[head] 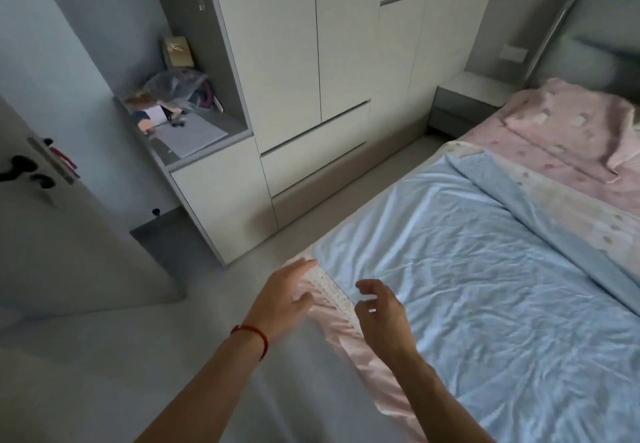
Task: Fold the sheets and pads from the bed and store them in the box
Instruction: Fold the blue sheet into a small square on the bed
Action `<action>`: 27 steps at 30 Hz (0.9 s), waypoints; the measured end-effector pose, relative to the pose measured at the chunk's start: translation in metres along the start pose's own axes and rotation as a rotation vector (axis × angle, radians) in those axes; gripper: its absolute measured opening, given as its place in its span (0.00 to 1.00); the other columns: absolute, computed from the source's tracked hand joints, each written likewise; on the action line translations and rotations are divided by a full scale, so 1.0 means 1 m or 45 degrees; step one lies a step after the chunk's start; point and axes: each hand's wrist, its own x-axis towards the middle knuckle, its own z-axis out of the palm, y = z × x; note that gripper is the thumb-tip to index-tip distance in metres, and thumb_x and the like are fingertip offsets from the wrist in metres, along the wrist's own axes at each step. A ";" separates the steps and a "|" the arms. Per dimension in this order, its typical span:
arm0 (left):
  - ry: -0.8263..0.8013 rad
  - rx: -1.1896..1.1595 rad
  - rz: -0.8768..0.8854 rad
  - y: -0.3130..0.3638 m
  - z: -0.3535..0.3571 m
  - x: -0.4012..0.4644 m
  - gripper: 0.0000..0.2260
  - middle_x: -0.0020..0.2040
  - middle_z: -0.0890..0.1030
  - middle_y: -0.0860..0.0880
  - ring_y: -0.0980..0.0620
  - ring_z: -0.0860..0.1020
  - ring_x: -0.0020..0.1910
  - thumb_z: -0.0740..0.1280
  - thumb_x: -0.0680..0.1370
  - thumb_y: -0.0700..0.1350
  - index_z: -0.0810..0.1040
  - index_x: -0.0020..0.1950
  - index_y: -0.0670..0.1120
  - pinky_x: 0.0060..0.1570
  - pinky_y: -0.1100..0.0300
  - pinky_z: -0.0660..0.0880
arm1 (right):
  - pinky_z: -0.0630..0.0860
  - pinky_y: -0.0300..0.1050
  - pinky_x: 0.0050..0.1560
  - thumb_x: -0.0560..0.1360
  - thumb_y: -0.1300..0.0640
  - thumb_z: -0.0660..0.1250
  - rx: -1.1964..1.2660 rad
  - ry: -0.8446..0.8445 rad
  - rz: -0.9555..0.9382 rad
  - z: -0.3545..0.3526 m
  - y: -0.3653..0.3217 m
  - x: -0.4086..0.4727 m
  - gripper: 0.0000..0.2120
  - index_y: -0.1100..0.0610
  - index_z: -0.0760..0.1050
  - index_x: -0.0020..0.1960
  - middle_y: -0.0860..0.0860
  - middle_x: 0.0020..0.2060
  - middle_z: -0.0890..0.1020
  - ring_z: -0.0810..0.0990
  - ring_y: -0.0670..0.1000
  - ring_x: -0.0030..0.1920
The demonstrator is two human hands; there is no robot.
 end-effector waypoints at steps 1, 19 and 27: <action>-0.020 -0.010 0.014 -0.010 -0.010 0.023 0.27 0.75 0.71 0.52 0.55 0.67 0.75 0.67 0.77 0.38 0.71 0.76 0.50 0.71 0.69 0.59 | 0.77 0.39 0.53 0.77 0.64 0.64 -0.017 0.016 0.011 0.012 -0.007 0.021 0.16 0.52 0.77 0.62 0.46 0.57 0.81 0.80 0.39 0.47; -0.454 0.172 0.644 -0.072 -0.141 0.438 0.31 0.80 0.63 0.51 0.49 0.58 0.79 0.67 0.77 0.46 0.65 0.78 0.61 0.78 0.47 0.58 | 0.75 0.30 0.45 0.79 0.64 0.64 0.037 0.637 0.379 0.140 -0.117 0.351 0.12 0.53 0.78 0.59 0.46 0.53 0.82 0.82 0.44 0.47; -0.735 0.359 0.739 -0.018 -0.133 0.599 0.31 0.81 0.61 0.52 0.53 0.58 0.80 0.67 0.79 0.46 0.62 0.80 0.59 0.73 0.65 0.51 | 0.81 0.49 0.54 0.77 0.59 0.65 0.294 0.793 0.541 0.111 -0.103 0.510 0.14 0.51 0.77 0.61 0.47 0.53 0.83 0.83 0.47 0.49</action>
